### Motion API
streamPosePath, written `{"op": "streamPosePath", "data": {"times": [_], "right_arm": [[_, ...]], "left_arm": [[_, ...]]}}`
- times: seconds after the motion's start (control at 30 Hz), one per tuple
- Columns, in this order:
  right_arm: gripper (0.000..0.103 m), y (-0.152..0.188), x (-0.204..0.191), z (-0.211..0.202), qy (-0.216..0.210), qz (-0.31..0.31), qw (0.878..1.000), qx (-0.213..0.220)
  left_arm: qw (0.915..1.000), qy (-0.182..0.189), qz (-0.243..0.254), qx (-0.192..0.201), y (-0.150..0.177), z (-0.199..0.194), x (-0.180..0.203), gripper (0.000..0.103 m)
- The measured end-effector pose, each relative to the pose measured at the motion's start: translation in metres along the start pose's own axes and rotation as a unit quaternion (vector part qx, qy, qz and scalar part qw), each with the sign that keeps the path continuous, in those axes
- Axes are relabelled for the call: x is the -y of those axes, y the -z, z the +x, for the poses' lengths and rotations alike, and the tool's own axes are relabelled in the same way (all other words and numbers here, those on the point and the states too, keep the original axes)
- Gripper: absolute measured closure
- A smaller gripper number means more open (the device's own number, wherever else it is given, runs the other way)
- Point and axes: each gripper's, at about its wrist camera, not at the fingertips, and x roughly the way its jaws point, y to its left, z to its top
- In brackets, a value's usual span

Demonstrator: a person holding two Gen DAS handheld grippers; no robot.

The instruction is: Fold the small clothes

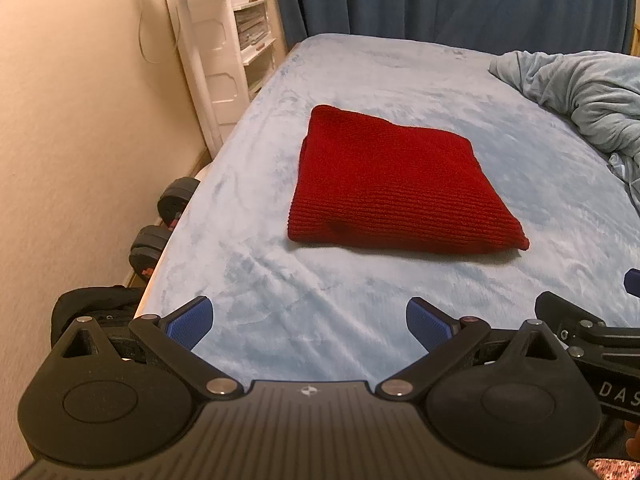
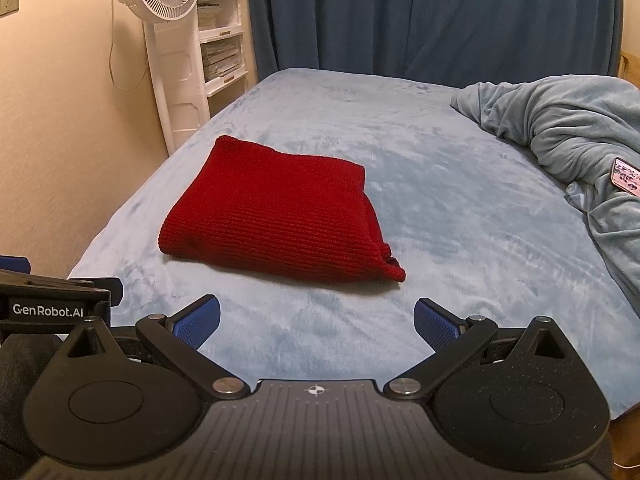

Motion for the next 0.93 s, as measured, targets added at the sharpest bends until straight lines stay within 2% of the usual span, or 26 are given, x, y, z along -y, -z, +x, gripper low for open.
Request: {"op": "streamPosePath", "data": {"times": [0.93], "right_arm": [[0.001, 0.0013, -0.0028, 0.001, -0.001, -0.004, 1.0, -0.001]], "left_arm": [[1.0, -0.007, 0.002, 0.0, 0.0025, 0.0027, 0.003, 0.0]]}}
